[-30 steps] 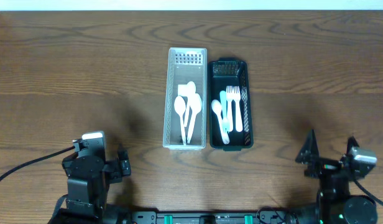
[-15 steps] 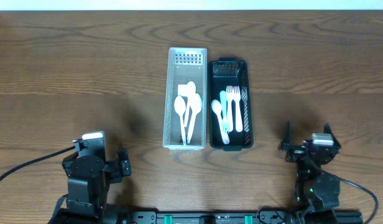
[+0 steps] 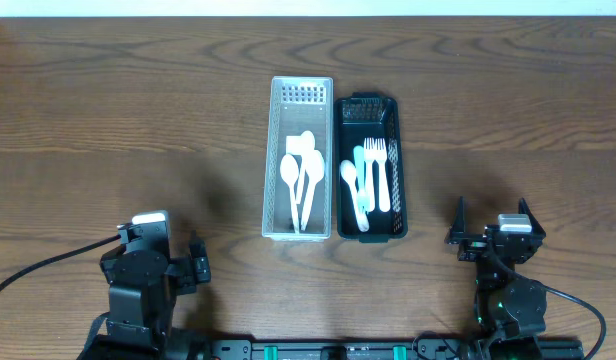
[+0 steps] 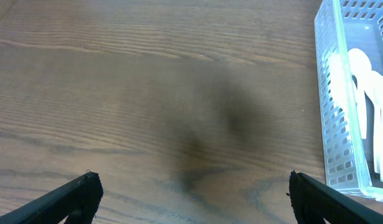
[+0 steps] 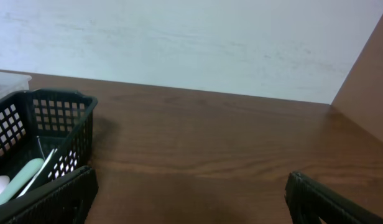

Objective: Pack container

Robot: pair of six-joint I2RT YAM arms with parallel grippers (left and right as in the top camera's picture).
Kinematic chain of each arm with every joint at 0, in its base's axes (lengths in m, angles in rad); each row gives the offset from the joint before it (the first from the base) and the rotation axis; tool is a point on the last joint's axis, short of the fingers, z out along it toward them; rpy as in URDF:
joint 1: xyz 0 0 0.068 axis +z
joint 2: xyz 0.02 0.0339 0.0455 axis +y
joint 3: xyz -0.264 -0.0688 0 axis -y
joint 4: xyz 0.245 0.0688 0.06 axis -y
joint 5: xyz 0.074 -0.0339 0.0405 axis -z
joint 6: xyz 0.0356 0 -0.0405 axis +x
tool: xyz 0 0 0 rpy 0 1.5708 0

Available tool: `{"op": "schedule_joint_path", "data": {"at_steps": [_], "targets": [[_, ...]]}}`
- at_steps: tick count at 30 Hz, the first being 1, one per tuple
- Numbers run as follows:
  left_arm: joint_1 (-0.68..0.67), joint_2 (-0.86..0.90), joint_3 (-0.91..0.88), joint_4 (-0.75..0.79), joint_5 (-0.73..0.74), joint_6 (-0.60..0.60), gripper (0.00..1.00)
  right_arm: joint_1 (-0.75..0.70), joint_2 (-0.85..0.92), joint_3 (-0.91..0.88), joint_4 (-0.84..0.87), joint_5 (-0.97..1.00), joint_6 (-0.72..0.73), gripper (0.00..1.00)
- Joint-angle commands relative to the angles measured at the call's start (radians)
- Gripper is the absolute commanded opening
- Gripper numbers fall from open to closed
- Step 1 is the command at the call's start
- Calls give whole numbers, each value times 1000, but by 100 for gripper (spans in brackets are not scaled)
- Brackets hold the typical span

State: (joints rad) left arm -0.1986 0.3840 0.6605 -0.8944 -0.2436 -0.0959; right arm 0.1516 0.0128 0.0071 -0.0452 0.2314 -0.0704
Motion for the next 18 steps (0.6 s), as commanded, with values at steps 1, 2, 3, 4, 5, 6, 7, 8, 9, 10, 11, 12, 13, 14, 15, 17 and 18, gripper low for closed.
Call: {"op": "schedule_joint_path", "data": {"at_steps": [1,2,3,4,5,6,7,8,9,10,11,12,13,14,15,17,18], "targets": [[-4,0,-2,-3,-12,14,98,-9,-6,-2,-6,-11,-13,99],[-4,0,-2,-3,-12,14,98,-9,-6,-2,-6,-11,-13,99],[-4,0,-2,-3,-12,14,98,-9,-6,-2,-6,-11,-13,99],[-4,0,-2,-3,-12,14,98,-9,-6,-2,-6,-11,-13,99],[-4,0,-2,-3,-12,14,98,-9,-6,-2,-6,-11,-13,99],[-4,0,-2,-3,-12,14,98,-9,-6,-2,-6,-11,-13,99],[-4,0,-2,-3,-12,14,98,-9,-6,-2,-6,-11,-13,99],[-4,0,-2,-3,-12,14,98,-9,-6,-2,-6,-11,-13,99],[-4,0,-2,-3,-12,14,98,-9,-6,-2,-6,-11,-13,99],[-4,0,-2,-3,-12,14,98,-9,-6,-2,-6,-11,-13,99],[-4,0,-2,-3,-12,14,98,-9,-6,-2,-6,-11,-13,99],[-4,0,-2,-3,-12,13,98,-9,-6,-2,-6,-11,-13,99],[-4,0,-2,-3,-12,14,98,-9,-6,-2,-6,-11,-13,99],[-4,0,-2,-3,-12,14,98,-9,-6,-2,-6,-11,-13,99],[-4,0,-2,-3,-12,14,98,-9,-6,-2,-6,-11,-13,99],[-4,0,-2,-3,-12,14,98,-9,-6,-2,-6,-11,-13,99],[-3,-1,-2,-9,-12,14,98,-9,-6,-2,-6,-11,-13,99]]}}
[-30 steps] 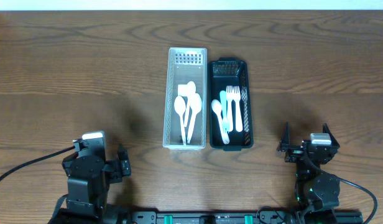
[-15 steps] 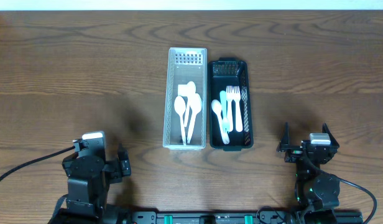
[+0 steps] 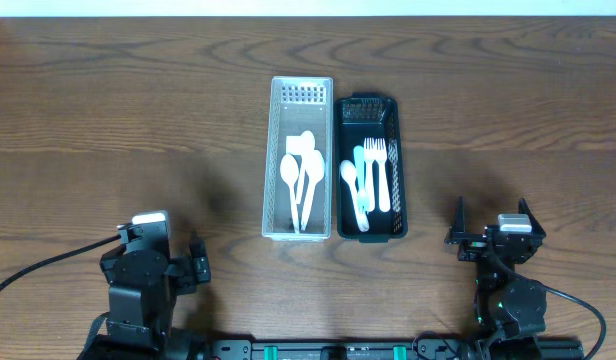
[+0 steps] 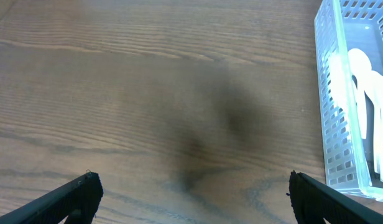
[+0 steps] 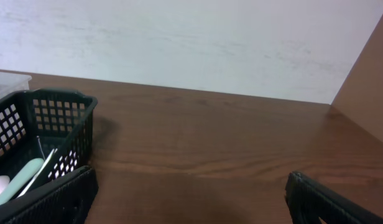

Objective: Pack container

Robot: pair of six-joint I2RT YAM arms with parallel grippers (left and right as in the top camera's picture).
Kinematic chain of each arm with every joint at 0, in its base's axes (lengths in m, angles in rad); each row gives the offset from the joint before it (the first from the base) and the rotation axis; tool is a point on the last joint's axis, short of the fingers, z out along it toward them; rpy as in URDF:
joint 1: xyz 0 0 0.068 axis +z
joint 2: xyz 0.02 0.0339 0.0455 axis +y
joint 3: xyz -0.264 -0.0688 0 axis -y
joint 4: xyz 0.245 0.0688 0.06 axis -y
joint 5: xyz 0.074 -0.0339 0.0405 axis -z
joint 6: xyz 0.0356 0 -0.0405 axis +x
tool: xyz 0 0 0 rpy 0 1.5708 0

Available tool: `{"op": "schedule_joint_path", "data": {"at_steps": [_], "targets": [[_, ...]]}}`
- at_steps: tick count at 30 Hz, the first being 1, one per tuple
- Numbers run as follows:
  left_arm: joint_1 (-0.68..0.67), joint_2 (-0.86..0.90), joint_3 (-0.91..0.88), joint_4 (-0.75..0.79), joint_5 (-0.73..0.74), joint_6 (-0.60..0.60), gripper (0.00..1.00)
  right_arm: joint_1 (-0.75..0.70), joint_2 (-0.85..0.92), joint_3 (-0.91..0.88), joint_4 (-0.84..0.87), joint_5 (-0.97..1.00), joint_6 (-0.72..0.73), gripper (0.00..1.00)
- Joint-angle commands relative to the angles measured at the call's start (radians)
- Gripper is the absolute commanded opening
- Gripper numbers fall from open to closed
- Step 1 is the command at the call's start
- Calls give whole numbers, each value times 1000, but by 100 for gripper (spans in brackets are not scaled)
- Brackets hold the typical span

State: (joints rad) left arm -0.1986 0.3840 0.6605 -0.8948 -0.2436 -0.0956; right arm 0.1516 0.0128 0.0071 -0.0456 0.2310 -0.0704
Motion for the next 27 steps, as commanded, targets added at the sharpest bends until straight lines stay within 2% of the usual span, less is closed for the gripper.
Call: {"op": "schedule_joint_path", "data": {"at_steps": [1,4,6,13,19,22,25,27], "targets": [[-1,-3,-2,-26,-12,13,98,-9,-6,-2,-6,-11,-13,99],[14,-20,-11,-40,34,9,98,-9,-6,-2,-6,-11,-13,99],[34,-61,-55,10,75,10,98,-9,-6,-2,-6,-11,-13,99],[89,-258,-377,570,101,22,98,-9,-6,-2,-6,-11,-13,99],[103,-312,-549,938,266,262,98,-9,-6,-2,-6,-11,-13,99],[105,-329,-606,971,320,333,98,-9,-6,-2,-6,-11,-13,99],[116,-352,-652,951,340,334,98,-9,-6,-2,-6,-11,-13,99],[125,-384,-657,866,366,325,98,-9,-6,-2,-6,-11,-13,99]]}}
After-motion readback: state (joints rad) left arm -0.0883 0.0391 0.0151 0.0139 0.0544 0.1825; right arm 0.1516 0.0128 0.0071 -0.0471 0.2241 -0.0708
